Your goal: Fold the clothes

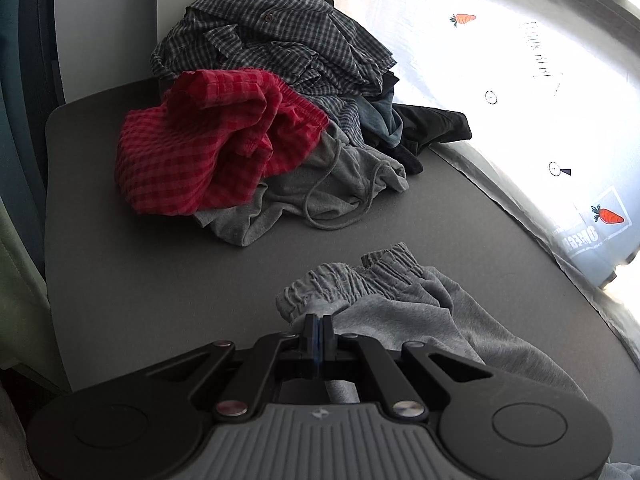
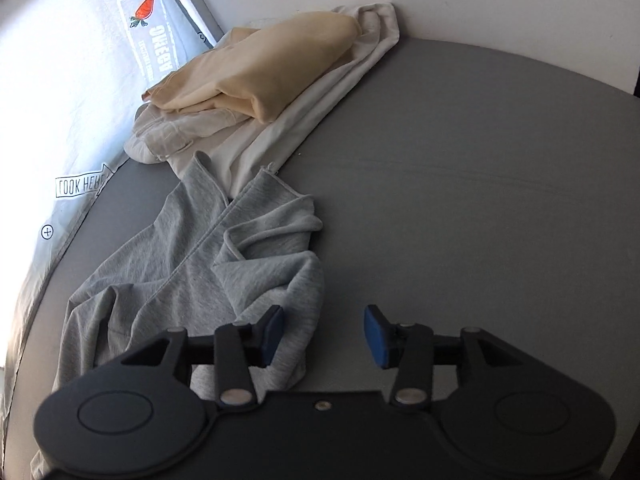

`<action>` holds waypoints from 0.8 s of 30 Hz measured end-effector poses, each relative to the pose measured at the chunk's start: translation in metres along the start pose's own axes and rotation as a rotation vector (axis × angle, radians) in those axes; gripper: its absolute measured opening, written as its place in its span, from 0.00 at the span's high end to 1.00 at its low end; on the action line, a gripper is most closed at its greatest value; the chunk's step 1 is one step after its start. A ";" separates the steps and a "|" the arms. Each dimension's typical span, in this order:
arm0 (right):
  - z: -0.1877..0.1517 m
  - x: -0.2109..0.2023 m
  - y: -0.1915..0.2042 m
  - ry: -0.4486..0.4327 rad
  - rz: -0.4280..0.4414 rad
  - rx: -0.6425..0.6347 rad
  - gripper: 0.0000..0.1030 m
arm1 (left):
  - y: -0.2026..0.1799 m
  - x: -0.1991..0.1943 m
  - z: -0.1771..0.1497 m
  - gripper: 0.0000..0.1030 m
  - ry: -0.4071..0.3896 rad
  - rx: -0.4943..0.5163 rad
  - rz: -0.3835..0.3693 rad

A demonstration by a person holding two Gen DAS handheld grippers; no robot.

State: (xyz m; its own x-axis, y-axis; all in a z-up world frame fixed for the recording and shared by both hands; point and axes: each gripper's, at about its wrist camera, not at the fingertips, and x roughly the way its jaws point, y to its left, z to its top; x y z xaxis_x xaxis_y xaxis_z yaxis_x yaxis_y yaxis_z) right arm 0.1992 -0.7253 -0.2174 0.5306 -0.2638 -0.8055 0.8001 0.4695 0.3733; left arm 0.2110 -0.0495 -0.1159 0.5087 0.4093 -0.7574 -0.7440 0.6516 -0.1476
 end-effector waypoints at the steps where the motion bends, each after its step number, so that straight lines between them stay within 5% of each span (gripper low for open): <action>1: 0.000 0.002 0.000 0.004 0.007 -0.005 0.54 | 0.000 0.000 0.000 1.00 0.000 0.002 0.000; 4: 0.002 0.010 0.003 0.019 0.033 0.002 0.51 | 0.000 0.003 -0.001 1.00 0.005 0.005 -0.001; 6: 0.004 0.014 0.005 0.023 0.052 -0.004 0.74 | -0.002 0.005 -0.001 1.00 0.010 0.005 -0.004; 7: 0.006 0.011 0.009 0.009 0.067 -0.010 0.97 | -0.003 0.006 -0.001 1.00 0.011 0.006 -0.007; 13: 0.044 -0.023 0.065 -0.108 0.208 -0.113 0.97 | -0.029 0.009 0.028 1.00 -0.053 0.063 -0.033; 19: 0.117 -0.089 0.148 -0.346 0.428 -0.192 0.98 | -0.070 -0.013 0.094 1.00 -0.206 0.008 -0.205; 24: 0.150 -0.173 0.142 -0.578 0.576 -0.115 0.98 | -0.086 -0.057 0.124 1.00 -0.329 -0.021 -0.335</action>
State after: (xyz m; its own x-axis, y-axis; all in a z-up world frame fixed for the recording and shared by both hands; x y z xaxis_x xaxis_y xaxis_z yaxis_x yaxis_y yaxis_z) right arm 0.2628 -0.7393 0.0436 0.9345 -0.3330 -0.1260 0.3416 0.7387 0.5811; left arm 0.2998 -0.0501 0.0186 0.8301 0.3614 -0.4245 -0.5223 0.7705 -0.3654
